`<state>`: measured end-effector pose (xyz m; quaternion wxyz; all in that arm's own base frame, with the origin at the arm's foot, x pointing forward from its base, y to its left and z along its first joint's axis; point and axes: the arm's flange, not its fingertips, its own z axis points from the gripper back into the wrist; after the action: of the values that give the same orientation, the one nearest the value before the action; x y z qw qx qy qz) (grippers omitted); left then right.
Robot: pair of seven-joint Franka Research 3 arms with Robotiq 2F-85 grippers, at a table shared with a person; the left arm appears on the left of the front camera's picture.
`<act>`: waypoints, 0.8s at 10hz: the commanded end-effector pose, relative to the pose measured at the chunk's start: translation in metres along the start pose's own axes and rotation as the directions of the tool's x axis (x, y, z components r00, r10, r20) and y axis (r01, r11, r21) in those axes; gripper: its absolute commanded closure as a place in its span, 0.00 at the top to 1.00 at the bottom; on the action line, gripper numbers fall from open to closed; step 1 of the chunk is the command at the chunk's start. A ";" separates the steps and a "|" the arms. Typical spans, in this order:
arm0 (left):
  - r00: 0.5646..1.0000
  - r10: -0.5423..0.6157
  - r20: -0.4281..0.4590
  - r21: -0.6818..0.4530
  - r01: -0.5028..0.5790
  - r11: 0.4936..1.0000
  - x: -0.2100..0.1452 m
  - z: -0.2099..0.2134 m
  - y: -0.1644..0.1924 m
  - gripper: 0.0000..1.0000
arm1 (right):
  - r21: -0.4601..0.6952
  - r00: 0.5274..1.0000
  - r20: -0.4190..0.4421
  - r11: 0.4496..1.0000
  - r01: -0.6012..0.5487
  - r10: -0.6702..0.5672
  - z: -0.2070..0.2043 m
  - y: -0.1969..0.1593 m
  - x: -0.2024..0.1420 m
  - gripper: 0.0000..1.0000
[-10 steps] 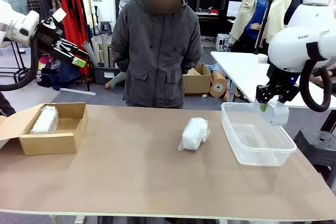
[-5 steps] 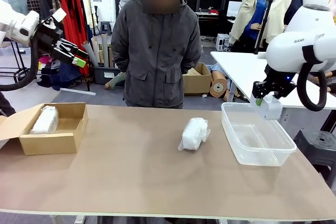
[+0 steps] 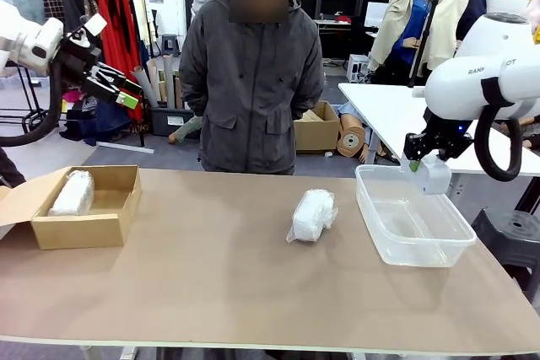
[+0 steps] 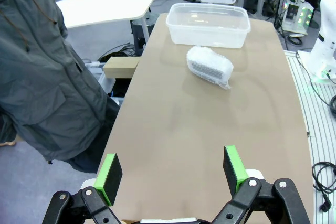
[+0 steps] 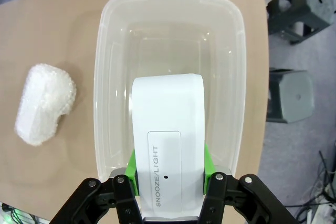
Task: Separate and place wrapped and unwrapped clocks.
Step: If the picked Digital clock is wrapped, place it in the Package Box ; if not, place it in the Organizing box.
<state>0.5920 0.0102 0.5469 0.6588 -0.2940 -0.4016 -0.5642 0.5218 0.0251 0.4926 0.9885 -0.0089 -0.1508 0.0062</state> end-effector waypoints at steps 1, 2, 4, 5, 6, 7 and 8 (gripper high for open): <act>1.000 0.001 0.013 0.005 -0.001 1.000 0.002 0.000 0.000 1.00 | 0.001 1.000 0.003 1.000 -0.002 0.002 0.007 0.000 -0.001 0.00; 1.000 0.001 0.013 0.005 -0.001 1.000 0.002 0.000 0.000 1.00 | 0.000 1.000 0.000 1.000 0.000 0.000 0.000 0.000 0.000 0.00; 1.000 0.001 0.013 0.005 -0.001 1.000 0.002 0.000 0.000 1.00 | 0.006 1.000 0.024 1.000 0.013 -0.013 -0.027 -0.011 0.000 0.00; 1.000 0.001 0.013 0.005 -0.001 1.000 0.002 0.000 0.000 1.00 | -0.008 0.999 0.054 1.000 0.001 -0.001 -0.035 -0.018 0.005 0.00; 1.000 0.001 0.013 0.005 -0.001 1.000 0.002 0.000 0.000 1.00 | -0.009 0.998 0.058 1.000 0.011 -0.010 -0.043 -0.022 0.007 0.00; 1.000 0.001 0.013 0.005 -0.001 1.000 0.002 0.000 0.000 1.00 | 0.009 0.998 0.061 1.000 0.013 -0.014 -0.051 -0.024 0.007 0.00; 1.000 0.001 0.013 0.005 -0.001 1.000 0.002 0.000 0.000 1.00 | 0.011 0.999 0.048 1.000 0.018 -0.019 -0.058 -0.028 0.011 0.00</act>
<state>0.5920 0.0102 0.5469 0.6588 -0.2940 -0.4016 -0.5642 0.5471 0.0024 0.4431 0.9862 -0.0094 -0.1651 -0.0107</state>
